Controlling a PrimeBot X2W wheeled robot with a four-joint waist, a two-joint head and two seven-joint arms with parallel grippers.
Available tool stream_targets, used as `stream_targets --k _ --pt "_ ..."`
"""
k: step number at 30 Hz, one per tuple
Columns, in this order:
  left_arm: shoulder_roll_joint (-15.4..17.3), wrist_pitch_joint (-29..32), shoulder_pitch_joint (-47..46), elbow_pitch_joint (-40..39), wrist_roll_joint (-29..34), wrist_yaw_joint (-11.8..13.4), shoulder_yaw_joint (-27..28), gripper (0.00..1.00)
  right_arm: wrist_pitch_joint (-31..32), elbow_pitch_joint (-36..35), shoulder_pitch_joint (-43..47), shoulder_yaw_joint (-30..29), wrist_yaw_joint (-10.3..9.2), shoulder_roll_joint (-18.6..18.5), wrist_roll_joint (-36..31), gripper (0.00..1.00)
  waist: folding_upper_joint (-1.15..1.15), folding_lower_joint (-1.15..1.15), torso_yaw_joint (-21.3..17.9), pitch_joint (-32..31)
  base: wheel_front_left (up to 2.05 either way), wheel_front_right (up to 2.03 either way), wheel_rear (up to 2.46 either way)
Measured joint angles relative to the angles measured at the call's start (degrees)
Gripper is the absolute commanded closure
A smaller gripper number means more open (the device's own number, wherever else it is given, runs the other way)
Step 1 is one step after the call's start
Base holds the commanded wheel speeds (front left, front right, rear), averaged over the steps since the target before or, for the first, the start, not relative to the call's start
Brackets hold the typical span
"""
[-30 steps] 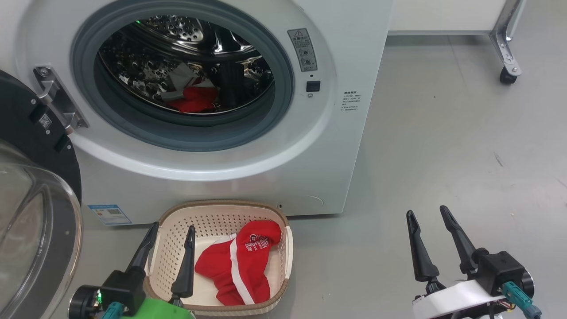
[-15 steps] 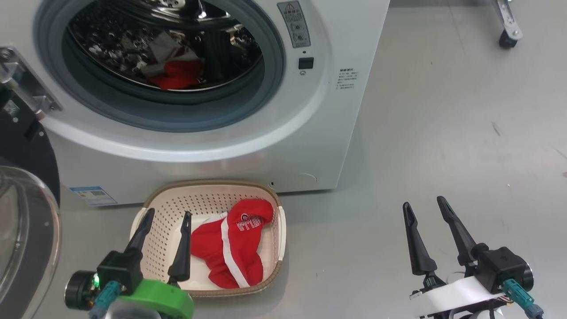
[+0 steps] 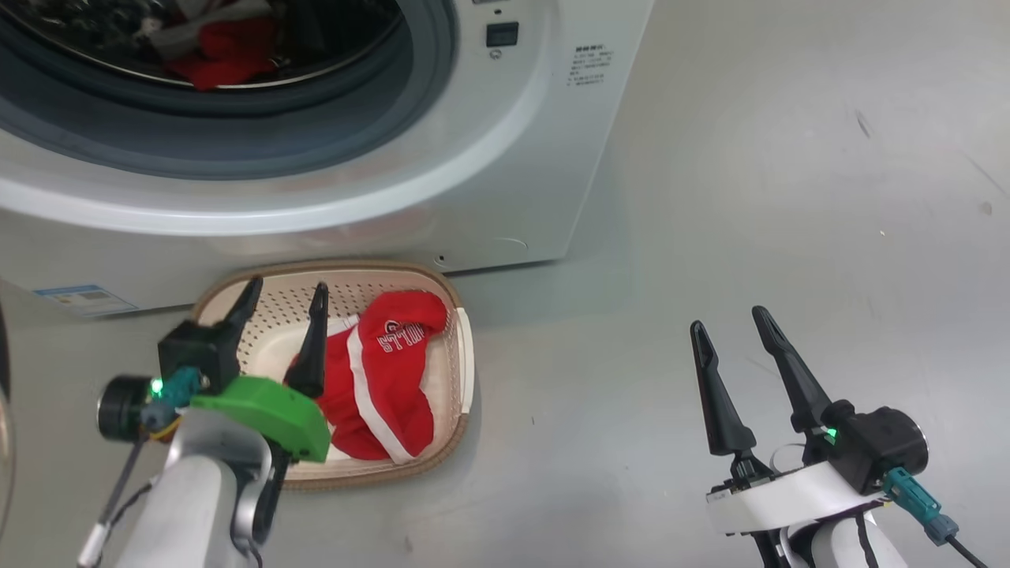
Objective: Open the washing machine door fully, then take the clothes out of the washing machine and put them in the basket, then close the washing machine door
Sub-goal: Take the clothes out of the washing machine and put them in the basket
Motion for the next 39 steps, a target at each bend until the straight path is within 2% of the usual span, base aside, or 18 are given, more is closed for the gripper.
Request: stream_targets --k 10,22,31,39 --pt "3.74 8.6 -12.75 2.18 -2.23 -2.24 2.52 0.0 -0.01 -1.8 -4.75 2.31 -0.71 -0.07 3.45 0.0 0.0 0.0 -3.67 6.69 0.0 0.0 0.0" --pt "13.26 23.09 -27.93 5.05 -3.65 -3.78 4.44 0.0 -0.01 -3.44 -11.19 5.38 -1.38 -0.1 7.65 0.0 0.0 0.0 -9.13 13.66 0.0 0.0 0.0" --pt "19.39 30.0 -37.86 4.97 -3.56 -4.71 5.43 0.0 -0.01 -3.37 -12.55 7.24 -2.34 -0.11 10.68 0.0 0.0 0.0 -12.88 16.86 0.0 0.0 0.0" --pt "22.13 36.24 -45.08 5.66 -3.72 -4.98 5.41 0.0 -0.01 -3.36 -14.07 8.75 -2.85 -0.1 12.49 0.0 0.0 0.0 -15.73 19.55 0.0 0.0 0.0"
